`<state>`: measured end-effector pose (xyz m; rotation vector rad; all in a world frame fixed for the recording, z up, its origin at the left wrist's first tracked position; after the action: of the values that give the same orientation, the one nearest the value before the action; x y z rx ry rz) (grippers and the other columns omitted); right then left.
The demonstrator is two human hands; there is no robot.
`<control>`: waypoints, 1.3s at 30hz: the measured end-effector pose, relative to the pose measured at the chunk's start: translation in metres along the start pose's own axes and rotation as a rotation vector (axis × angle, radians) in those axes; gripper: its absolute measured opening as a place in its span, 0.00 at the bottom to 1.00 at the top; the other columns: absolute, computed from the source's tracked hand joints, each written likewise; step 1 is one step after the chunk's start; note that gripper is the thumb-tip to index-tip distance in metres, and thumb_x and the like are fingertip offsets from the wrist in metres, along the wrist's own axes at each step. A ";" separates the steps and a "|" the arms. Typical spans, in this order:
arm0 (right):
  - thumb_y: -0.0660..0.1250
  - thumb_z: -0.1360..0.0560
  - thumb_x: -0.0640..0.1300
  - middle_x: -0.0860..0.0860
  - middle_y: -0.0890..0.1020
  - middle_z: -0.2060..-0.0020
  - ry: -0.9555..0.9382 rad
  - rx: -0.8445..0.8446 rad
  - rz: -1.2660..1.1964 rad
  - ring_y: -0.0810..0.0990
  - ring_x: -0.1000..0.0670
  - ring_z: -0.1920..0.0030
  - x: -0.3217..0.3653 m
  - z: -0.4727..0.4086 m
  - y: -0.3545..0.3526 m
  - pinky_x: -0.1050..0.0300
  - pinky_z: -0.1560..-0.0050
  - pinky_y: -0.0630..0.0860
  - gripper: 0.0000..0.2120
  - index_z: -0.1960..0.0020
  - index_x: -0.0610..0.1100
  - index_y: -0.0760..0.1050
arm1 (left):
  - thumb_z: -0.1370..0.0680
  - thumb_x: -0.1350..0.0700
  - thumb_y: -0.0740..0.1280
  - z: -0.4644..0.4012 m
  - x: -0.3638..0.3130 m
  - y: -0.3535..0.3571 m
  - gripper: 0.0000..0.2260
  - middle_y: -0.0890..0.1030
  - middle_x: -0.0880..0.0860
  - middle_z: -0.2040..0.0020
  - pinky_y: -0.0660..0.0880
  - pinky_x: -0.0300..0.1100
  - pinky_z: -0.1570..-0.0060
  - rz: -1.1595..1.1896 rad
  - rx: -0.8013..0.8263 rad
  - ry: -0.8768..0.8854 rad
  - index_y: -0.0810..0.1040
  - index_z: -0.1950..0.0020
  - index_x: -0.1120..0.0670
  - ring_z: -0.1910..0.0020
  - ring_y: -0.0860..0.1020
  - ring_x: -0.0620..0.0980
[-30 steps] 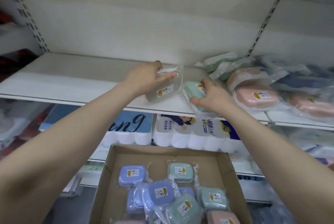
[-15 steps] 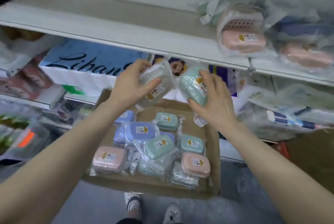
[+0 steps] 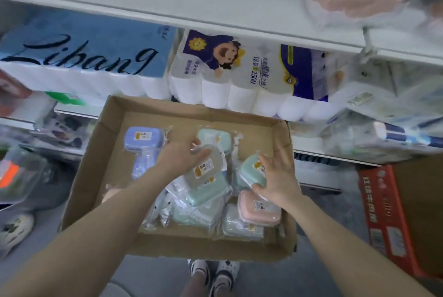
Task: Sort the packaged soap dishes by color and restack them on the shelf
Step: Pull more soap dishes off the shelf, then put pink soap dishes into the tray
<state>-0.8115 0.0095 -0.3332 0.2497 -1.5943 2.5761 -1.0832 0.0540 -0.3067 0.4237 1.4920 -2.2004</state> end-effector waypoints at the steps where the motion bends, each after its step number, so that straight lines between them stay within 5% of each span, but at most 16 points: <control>1: 0.68 0.28 0.59 0.48 0.67 0.29 0.000 -0.005 0.004 0.67 0.42 0.31 0.000 -0.008 0.005 0.47 0.33 0.67 0.40 0.23 0.55 0.51 | 0.25 0.35 0.63 -0.013 -0.003 0.004 0.23 0.81 0.52 0.44 0.74 0.47 0.45 -0.063 0.010 0.029 0.75 0.38 0.50 0.44 0.78 0.55; 5: 0.68 0.27 0.56 0.49 0.66 0.29 -0.036 -0.036 0.067 0.67 0.42 0.30 0.001 -0.033 0.017 0.43 0.29 0.63 0.37 0.24 0.56 0.53 | 0.19 0.39 0.55 -0.048 -0.017 0.019 0.19 0.81 0.54 0.47 0.75 0.48 0.52 -0.424 -0.019 0.201 0.75 0.37 0.49 0.48 0.79 0.56; 9: 0.67 0.24 0.51 0.49 0.68 0.31 -0.045 -0.034 0.088 0.67 0.44 0.32 0.002 -0.041 0.021 0.45 0.32 0.63 0.30 0.26 0.56 0.58 | 0.17 0.42 0.50 -0.058 -0.021 0.033 0.19 0.79 0.52 0.40 0.66 0.46 0.58 -0.602 -0.006 0.282 0.72 0.33 0.47 0.45 0.78 0.56; 15: 0.63 0.21 0.52 0.49 0.65 0.28 -0.108 -0.042 0.096 0.66 0.44 0.30 0.000 -0.027 0.002 0.46 0.30 0.64 0.27 0.25 0.53 0.57 | 0.18 0.43 0.55 -0.041 -0.023 0.024 0.21 0.72 0.50 0.30 0.68 0.47 0.40 -0.582 0.037 0.384 0.64 0.26 0.49 0.34 0.71 0.54; 21: 0.68 0.24 0.49 0.41 0.75 0.35 -0.236 -0.338 0.197 0.74 0.39 0.36 0.008 0.010 -0.087 0.42 0.35 0.70 0.26 0.28 0.43 0.69 | 0.19 0.44 0.58 -0.013 -0.054 -0.019 0.20 0.73 0.50 0.32 0.72 0.46 0.45 -0.488 0.005 0.464 0.68 0.28 0.49 0.36 0.73 0.54; 28: 0.60 0.23 0.49 0.41 0.78 0.41 -0.346 -0.814 0.299 0.77 0.38 0.44 0.009 0.058 -0.219 0.46 0.46 0.72 0.22 0.32 0.41 0.73 | 0.20 0.49 0.61 0.020 -0.142 -0.105 0.14 0.79 0.52 0.41 0.78 0.52 0.54 -0.359 -0.311 0.802 0.76 0.36 0.52 0.45 0.78 0.56; 32: 0.64 0.24 0.45 0.40 0.76 0.40 -0.356 -0.972 0.319 0.75 0.37 0.42 -0.004 0.071 -0.282 0.43 0.44 0.71 0.22 0.31 0.42 0.70 | 0.21 0.51 0.62 0.024 -0.203 -0.148 0.13 0.78 0.52 0.44 0.78 0.52 0.57 -0.293 -0.527 0.952 0.76 0.38 0.52 0.47 0.77 0.56; 36: 0.62 0.24 0.48 0.38 0.74 0.37 -0.269 -1.000 0.292 0.74 0.36 0.40 -0.033 0.064 -0.327 0.41 0.43 0.72 0.24 0.29 0.42 0.69 | 0.22 0.49 0.63 0.015 -0.262 -0.168 0.18 0.76 0.53 0.38 0.77 0.51 0.50 -0.295 -0.619 0.959 0.74 0.34 0.52 0.40 0.74 0.56; 39: 0.62 0.23 0.49 0.39 0.74 0.36 -0.253 -1.008 0.291 0.74 0.36 0.40 -0.049 0.055 -0.354 0.41 0.43 0.73 0.25 0.28 0.42 0.67 | 0.24 0.40 0.53 0.003 -0.303 -0.164 0.28 0.75 0.57 0.36 0.74 0.54 0.42 -0.360 -0.566 0.931 0.73 0.32 0.55 0.37 0.72 0.59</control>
<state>-0.6979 0.1180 -0.0076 0.2531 -2.9263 1.5822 -0.9103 0.1601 -0.0284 1.1387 2.7465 -1.7179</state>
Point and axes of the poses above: each hand's wrist, its own z-axis away from the middle knuckle, its own y-axis out of the palm, x = y × z, the point moved 2 cm from there along -z, towards the middle knuckle
